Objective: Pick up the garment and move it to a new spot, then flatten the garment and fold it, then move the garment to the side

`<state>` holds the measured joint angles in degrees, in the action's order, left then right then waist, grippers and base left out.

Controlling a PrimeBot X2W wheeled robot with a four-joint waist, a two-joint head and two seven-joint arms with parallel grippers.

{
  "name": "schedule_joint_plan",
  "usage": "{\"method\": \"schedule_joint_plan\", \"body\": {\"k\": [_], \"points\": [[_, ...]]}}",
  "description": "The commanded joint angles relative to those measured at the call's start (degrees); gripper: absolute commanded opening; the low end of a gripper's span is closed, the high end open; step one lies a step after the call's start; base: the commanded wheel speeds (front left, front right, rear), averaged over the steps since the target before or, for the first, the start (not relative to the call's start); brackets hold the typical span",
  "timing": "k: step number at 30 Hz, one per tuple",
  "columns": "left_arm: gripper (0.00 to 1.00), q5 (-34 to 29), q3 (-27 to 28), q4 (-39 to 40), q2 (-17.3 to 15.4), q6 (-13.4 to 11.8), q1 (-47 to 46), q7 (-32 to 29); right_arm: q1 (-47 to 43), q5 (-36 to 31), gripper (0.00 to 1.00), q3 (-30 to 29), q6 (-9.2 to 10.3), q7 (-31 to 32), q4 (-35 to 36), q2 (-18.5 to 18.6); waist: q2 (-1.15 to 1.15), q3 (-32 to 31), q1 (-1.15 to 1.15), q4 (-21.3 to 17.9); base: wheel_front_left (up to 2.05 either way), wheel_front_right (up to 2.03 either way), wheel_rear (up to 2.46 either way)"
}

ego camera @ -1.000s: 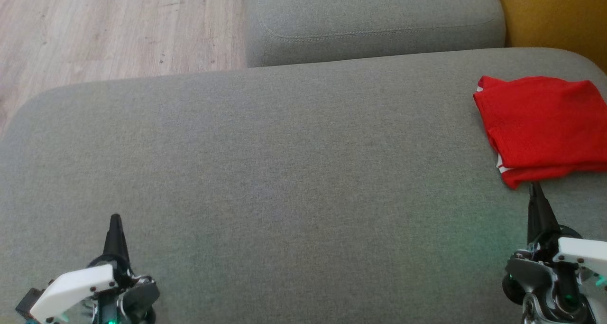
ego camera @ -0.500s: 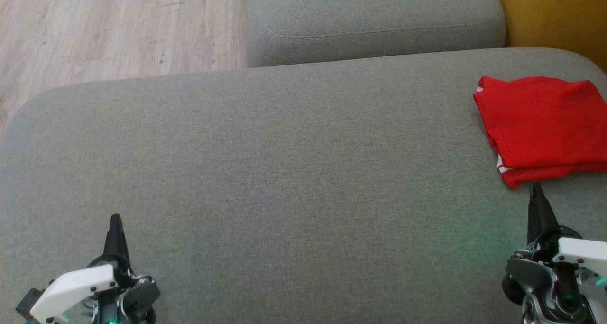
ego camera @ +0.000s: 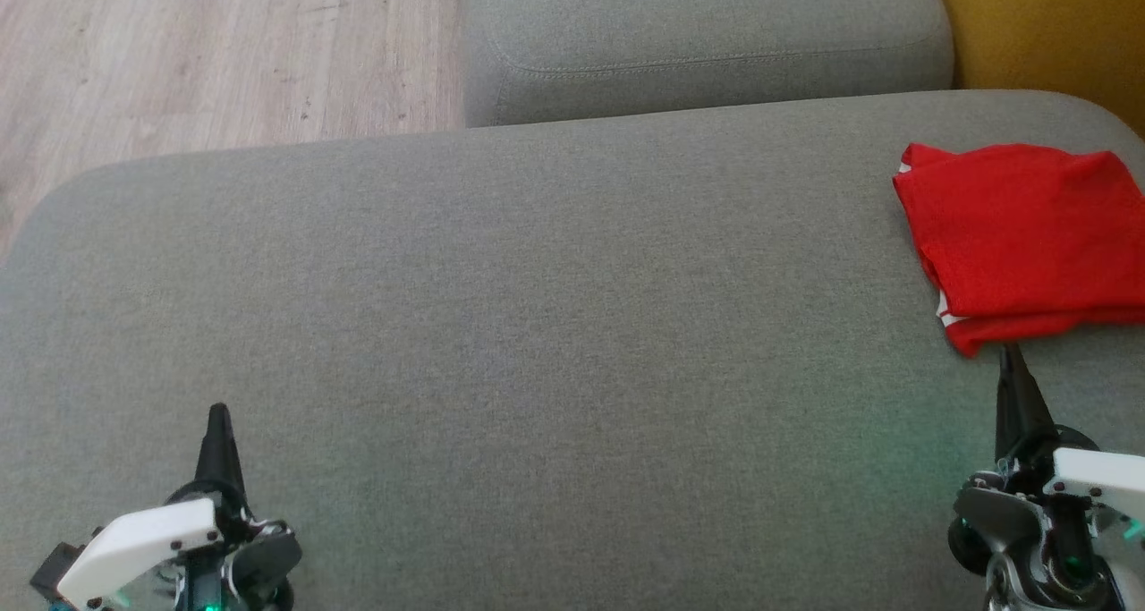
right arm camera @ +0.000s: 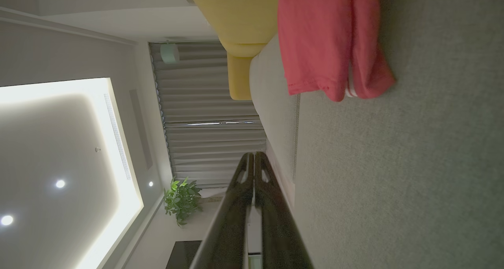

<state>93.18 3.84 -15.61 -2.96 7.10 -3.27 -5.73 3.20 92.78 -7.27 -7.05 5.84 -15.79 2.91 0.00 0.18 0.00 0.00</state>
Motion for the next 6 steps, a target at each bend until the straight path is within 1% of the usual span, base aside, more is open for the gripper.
{"method": "schedule_joint_plan", "body": {"k": [1, 6], "points": [[0.0, -0.6, 2.1, 1.6, -0.3, 0.4, -2.9, -0.3, 2.9, -0.3, 0.0, 1.2, -0.44, 0.3, 1.8, 0.3, 0.0, 0.0, 0.0, 0.0, 0.0, 0.0, 0.0], [0.0, -0.6, 2.2, 1.6, -0.3, 0.4, -2.9, -0.4, 2.9, -0.3, 0.0, 1.1, -0.44, 0.3, 1.8, 0.3, 0.0, 0.0, 0.0, 0.0, 0.0, 0.0, 0.0]]}}
